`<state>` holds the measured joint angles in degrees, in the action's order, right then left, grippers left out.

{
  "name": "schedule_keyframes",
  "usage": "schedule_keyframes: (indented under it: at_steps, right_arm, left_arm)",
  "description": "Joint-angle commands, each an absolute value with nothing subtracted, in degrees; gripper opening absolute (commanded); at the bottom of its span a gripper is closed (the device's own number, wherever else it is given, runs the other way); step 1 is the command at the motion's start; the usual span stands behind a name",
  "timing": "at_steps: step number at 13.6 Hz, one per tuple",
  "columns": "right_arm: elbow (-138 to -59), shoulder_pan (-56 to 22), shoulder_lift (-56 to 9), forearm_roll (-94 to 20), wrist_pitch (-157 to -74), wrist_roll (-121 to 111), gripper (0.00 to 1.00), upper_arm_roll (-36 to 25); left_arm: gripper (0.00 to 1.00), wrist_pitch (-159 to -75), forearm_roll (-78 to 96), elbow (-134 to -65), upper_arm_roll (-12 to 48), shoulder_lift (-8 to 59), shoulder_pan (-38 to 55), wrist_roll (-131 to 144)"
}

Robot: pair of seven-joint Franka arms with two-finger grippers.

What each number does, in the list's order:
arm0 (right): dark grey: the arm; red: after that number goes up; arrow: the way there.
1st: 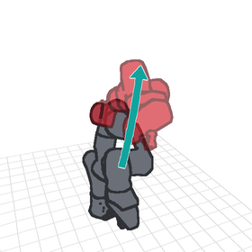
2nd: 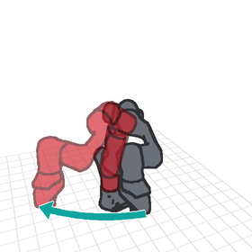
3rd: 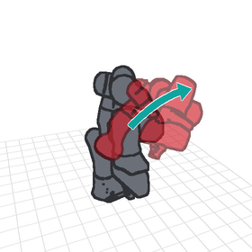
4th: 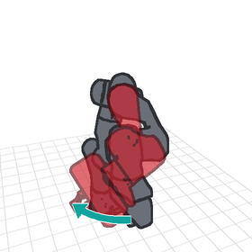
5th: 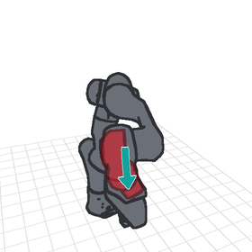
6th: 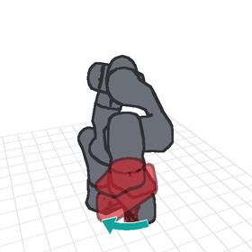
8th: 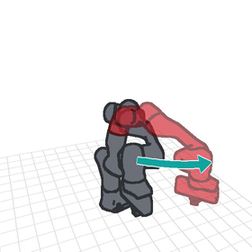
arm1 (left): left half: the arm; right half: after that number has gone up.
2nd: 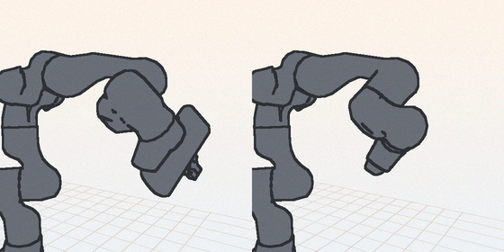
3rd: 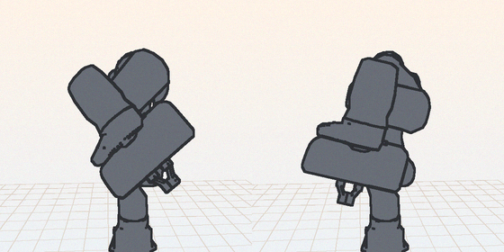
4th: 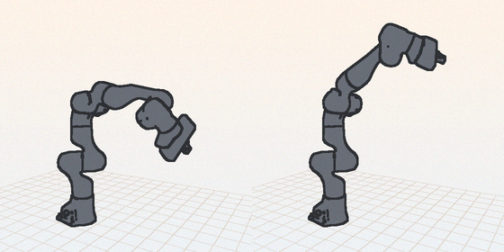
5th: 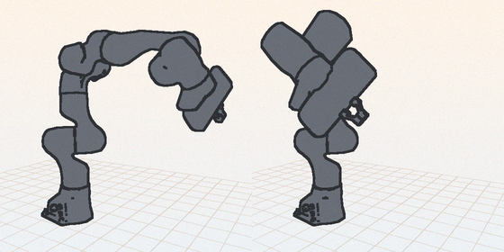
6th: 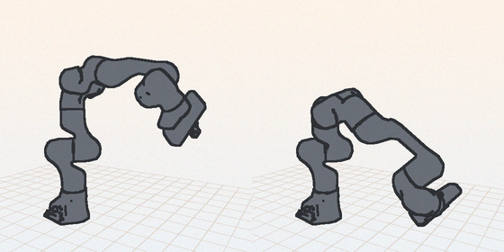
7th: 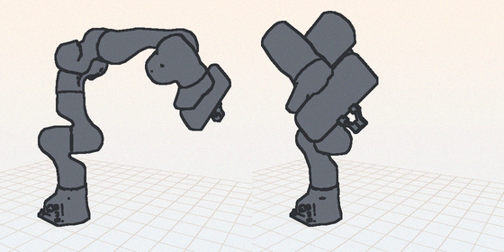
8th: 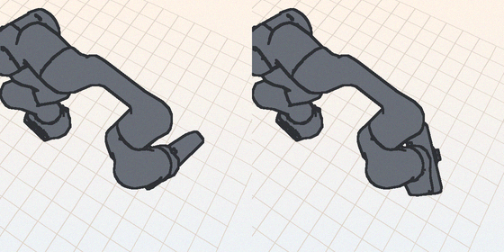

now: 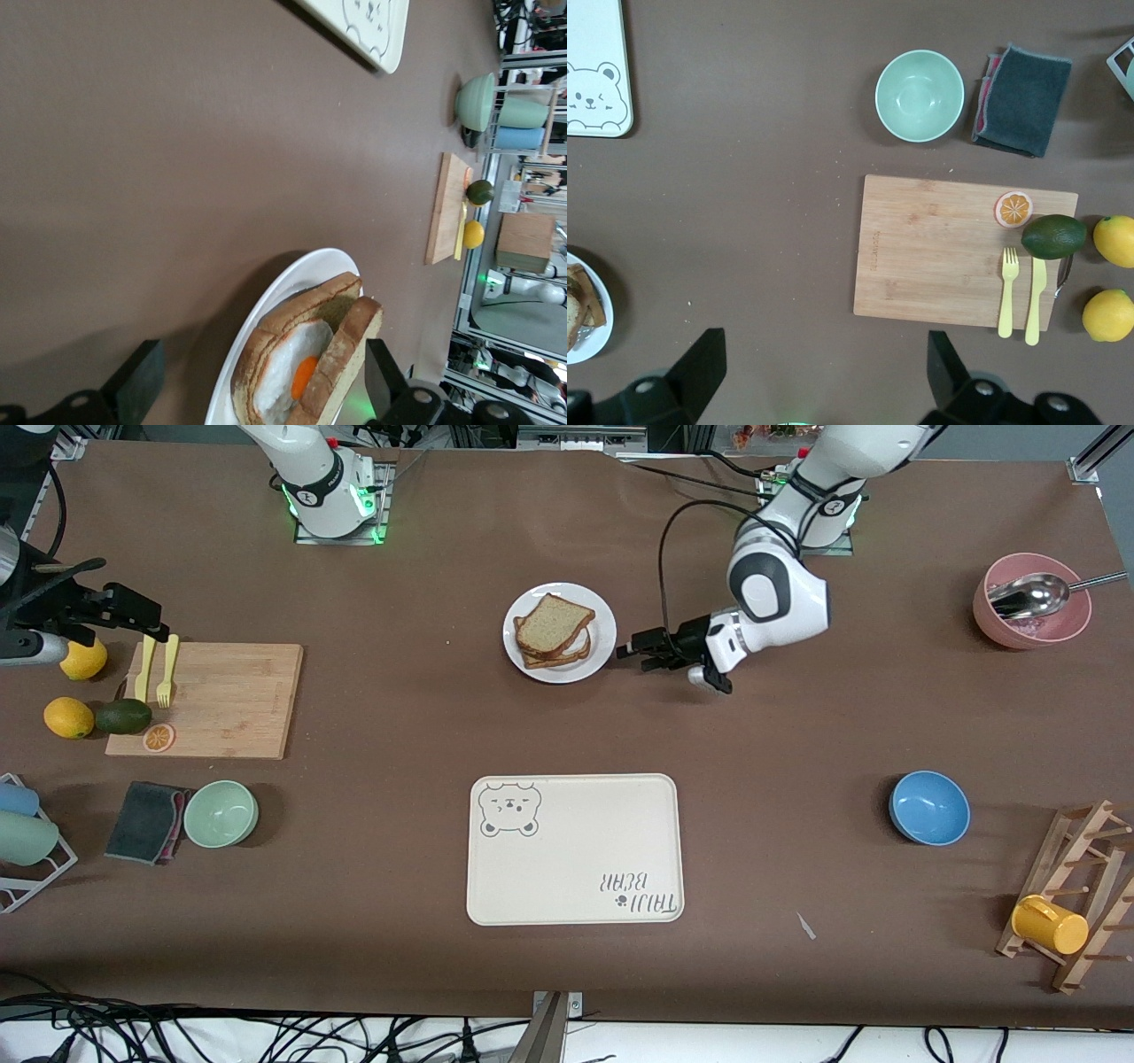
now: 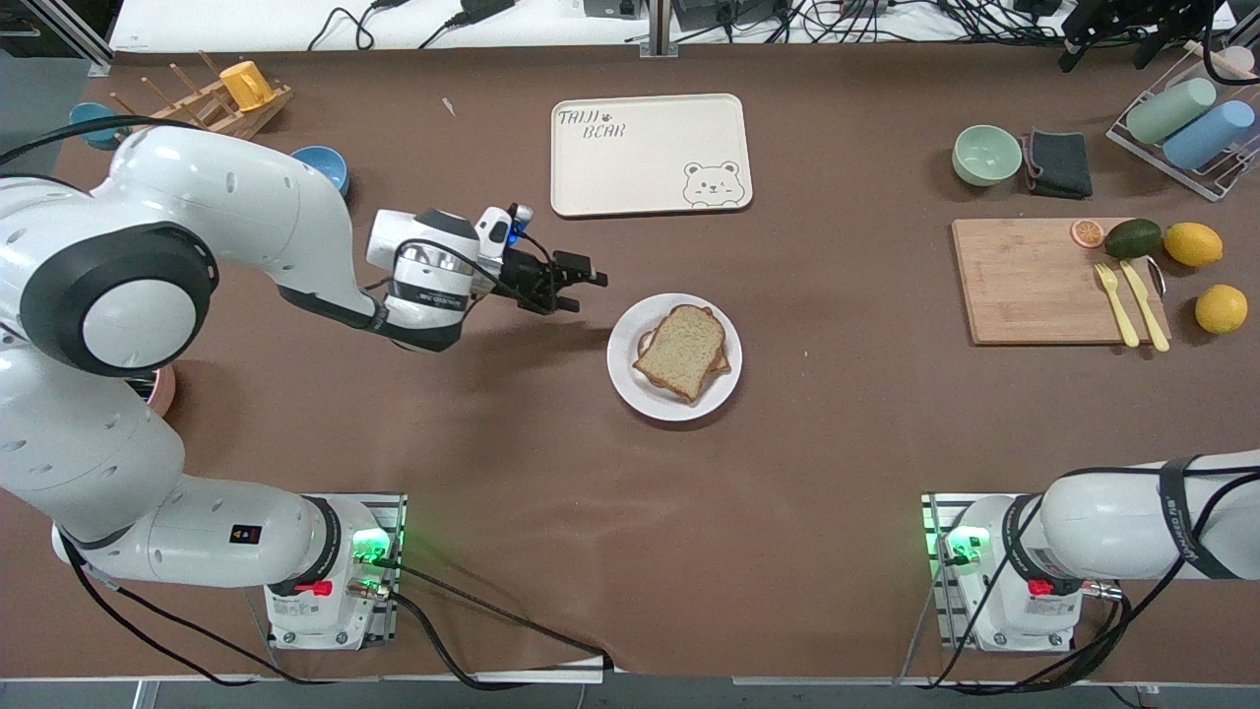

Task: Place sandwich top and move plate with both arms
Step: 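Reach the left gripper toward the white plate rim while the right gripper rests, then grasp the white plate rim with the left gripper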

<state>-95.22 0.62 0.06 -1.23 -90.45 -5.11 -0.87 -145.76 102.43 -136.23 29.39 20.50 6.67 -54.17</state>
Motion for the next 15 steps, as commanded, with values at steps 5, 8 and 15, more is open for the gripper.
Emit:
schedule_keyframes:
  at_steps: [5,8,15]
  right_arm:
    - [-95.9,1.0,1.4,-1.8,-90.4,-4.6,1.00,-0.3]
    - [-95.9,1.0,1.4,-1.8,-90.2,-4.6,1.00,-0.3]
    - [-95.9,1.0,1.4,-1.8,-89.8,-4.6,1.00,-0.3]
  left_arm:
    - [1.00,-150.5,120.3,-136.5,29.4,21.6,12.5,-64.7]
    - [1.00,-150.2,121.2,-136.5,29.4,22.8,12.2,-66.3]
    - [0.95,-147.5,128.2,-136.3,29.4,26.5,12.0,-75.5]
